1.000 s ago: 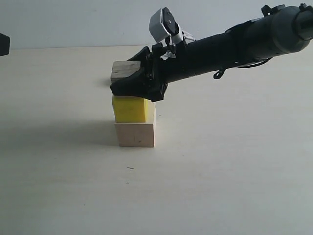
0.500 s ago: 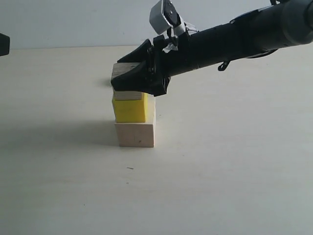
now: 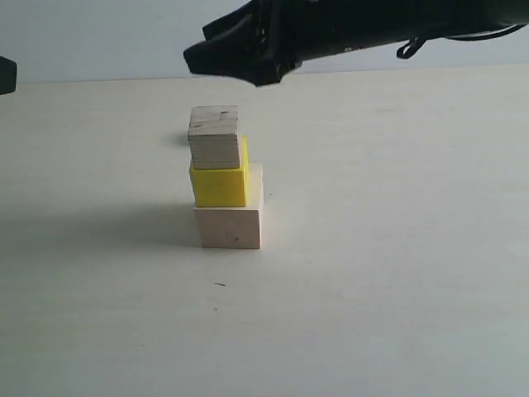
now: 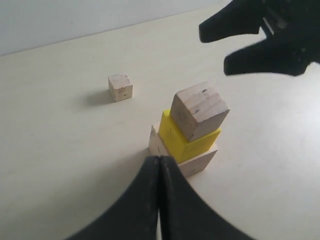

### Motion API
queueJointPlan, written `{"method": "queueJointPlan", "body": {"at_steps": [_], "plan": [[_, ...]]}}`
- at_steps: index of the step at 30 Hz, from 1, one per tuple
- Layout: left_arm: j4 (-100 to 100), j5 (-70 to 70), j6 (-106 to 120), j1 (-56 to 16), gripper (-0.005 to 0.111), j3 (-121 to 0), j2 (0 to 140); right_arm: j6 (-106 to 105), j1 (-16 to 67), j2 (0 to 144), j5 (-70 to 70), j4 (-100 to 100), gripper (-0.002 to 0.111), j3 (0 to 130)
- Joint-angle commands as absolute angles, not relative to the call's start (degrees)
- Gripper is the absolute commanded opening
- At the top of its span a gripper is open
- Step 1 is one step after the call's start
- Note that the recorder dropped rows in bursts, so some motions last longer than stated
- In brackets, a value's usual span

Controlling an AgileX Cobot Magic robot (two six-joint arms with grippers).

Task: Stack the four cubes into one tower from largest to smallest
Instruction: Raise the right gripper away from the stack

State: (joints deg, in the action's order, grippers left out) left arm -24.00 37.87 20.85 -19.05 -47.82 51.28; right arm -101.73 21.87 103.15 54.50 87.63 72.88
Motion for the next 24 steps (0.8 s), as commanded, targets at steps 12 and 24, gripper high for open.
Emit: {"method": "queueJointPlan", "body": {"at_steps": [12, 24], "plan": [[-20.58, 32.51, 20.94, -19.02, 0.0, -47.67, 51.21, -66.78, 21.57, 82.1, 42.5, 66.54, 0.0, 71.32], [-21.82, 20.17, 19.36, -16.9, 0.0, -49.77, 64.77, -59.7, 21.57, 62.96, 33.98, 66.3, 0.0, 51.5]]}}
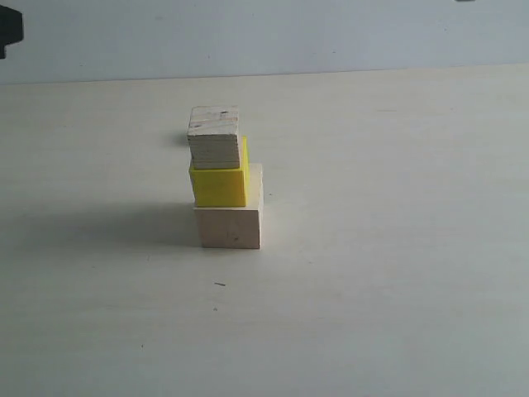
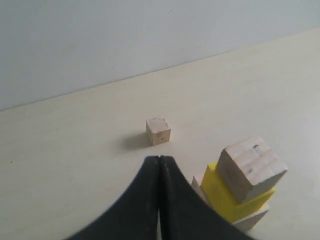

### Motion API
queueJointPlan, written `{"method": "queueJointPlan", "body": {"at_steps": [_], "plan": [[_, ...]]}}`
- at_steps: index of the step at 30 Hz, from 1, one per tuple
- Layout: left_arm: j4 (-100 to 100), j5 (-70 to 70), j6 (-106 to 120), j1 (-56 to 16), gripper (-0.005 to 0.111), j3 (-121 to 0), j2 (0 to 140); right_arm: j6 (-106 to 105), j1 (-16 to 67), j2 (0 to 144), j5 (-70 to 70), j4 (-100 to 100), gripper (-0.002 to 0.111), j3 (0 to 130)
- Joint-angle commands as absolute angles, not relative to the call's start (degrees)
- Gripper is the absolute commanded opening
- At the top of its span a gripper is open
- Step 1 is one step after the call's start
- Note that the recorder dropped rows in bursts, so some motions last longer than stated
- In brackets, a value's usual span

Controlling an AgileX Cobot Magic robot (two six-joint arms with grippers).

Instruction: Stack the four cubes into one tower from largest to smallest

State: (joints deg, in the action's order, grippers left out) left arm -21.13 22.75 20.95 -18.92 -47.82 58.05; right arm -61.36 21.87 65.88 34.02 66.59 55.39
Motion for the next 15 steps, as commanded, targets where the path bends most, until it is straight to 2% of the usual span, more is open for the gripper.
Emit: {"method": "queueJointPlan", "body": {"at_steps": [1, 9, 15], "plan": [[-21.82, 20.35, 18.22, -15.96, 0.0, -50.78, 67.13, -59.14, 21.57, 62.61, 34.35, 66.3, 0.0, 50.88], [-21.82, 28.33, 14.32, -7.82, 0.0, -66.52, 84.82, -48.28, 21.57, 62.74, 36.8, 63.74, 0.0, 50.11], [-23.67, 40.88, 12.58, -7.38, 0.0, -80.88, 97.53, -44.42, 21.57, 62.62, 38.88, 63.74, 0.0, 50.11]]}}
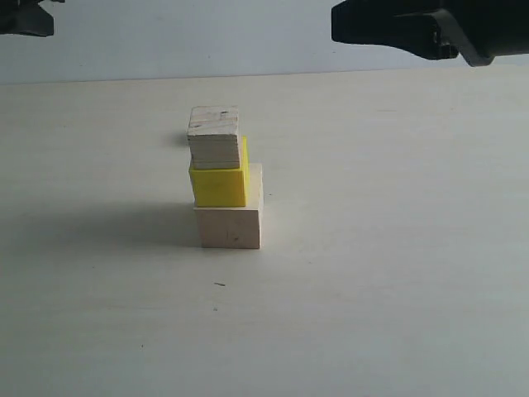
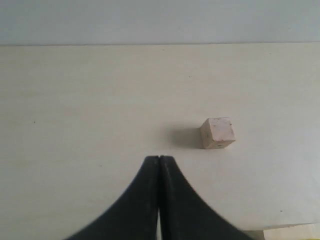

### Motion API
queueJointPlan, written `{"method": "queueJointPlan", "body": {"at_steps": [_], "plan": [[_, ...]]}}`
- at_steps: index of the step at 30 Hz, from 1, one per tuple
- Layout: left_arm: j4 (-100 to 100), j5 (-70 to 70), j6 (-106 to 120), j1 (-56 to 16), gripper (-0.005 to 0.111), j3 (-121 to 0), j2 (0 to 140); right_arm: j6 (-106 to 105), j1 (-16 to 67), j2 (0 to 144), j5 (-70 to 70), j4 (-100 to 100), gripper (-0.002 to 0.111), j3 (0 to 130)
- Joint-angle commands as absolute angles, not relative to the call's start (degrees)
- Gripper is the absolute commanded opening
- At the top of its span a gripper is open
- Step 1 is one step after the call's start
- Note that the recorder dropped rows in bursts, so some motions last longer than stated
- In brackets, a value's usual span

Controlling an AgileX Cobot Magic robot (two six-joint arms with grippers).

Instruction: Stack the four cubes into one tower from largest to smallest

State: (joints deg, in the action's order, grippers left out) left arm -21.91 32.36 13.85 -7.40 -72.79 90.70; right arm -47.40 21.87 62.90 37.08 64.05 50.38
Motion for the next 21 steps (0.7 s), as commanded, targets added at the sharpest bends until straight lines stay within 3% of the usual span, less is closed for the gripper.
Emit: {"method": "queueJointPlan", "body": {"at_steps": [1, 4, 12, 21], "plan": [[-24.39, 43.8, 12.34, -7.38, 0.0, -82.98, 99.26, -44.41, 21.57, 62.51, 39.39, 63.74, 0.0, 50.11], [-24.33, 50.5, 9.16, -7.38, 0.005, -90.28, 104.7, -44.3, 21.57, 62.26, 40.83, 62.52, 0.0, 50.11], [-24.01, 61.33, -1.02, -8.29, 0.051, -108.31, 115.6, -44.3, 21.57, 61.38, 40.83, 57.4, 0.0, 50.11], [-23.4, 64.06, -3.24, -13.19, 0.061, -121.15, 124.59, -44.3, 21.57, 61.38, 41.06, 57.31, 0.0, 50.11]]}}
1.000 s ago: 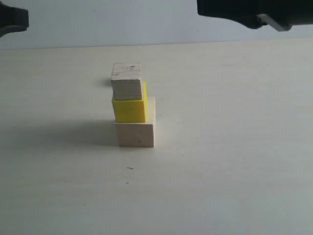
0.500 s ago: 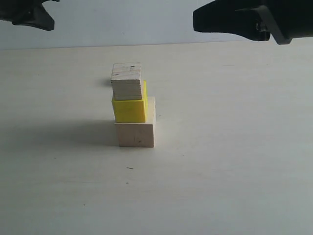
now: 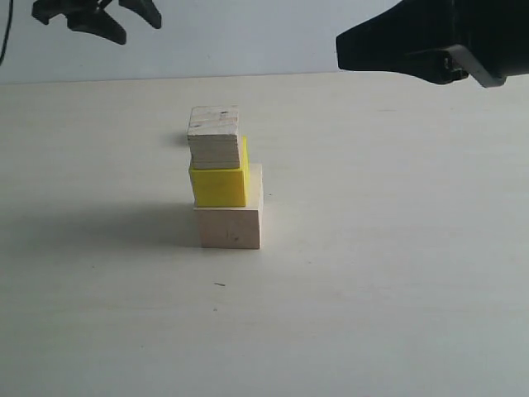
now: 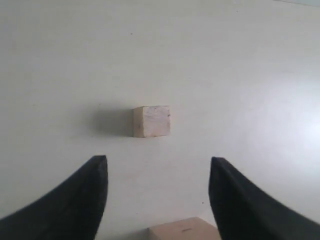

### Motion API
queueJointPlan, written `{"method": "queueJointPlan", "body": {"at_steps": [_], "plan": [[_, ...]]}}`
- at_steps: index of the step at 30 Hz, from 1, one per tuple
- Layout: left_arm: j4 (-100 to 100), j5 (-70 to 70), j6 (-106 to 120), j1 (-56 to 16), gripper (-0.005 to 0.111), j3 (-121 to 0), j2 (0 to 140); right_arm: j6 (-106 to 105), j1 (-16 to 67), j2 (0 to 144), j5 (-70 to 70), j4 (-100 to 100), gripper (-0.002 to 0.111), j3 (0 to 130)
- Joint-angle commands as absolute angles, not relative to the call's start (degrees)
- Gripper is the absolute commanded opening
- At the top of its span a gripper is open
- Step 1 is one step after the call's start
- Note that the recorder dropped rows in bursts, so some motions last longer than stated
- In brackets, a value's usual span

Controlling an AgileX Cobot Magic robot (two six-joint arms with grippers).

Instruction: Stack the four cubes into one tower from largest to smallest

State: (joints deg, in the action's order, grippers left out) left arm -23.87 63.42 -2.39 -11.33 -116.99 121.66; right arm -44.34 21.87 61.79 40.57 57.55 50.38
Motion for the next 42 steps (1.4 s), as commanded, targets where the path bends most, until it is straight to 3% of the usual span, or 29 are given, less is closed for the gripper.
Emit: {"method": "queueJointPlan", "body": {"at_steps": [1, 18, 20, 23, 42], "plan": [[-23.28, 64.06, -3.51, -13.45, 0.061, -121.9, 125.48, -44.3, 21.57, 61.38, 41.06, 57.31, 0.0, 50.11], [-24.56, 62.02, -3.44, -13.79, 0.061, -123.67, 132.33, -44.3, 21.57, 61.48, 38.71, 56.36, 0.0, 50.11], [-27.31, 61.03, -3.44, -13.79, 0.065, -123.67, 133.44, -44.3, 21.57, 61.48, 37.97, 56.36, 0.0, 50.11], [-31.19, 60.88, -3.44, -13.79, 0.081, -124.15, 135.4, -44.3, 21.57, 61.48, 37.83, 56.36, 0.0, 50.11], [-29.47, 57.32, -4.04, -16.52, 0.079, -126.17, 139.61, -43.44, 21.57, 61.48, 39.78, 56.36, 0.0, 50.11]]}}
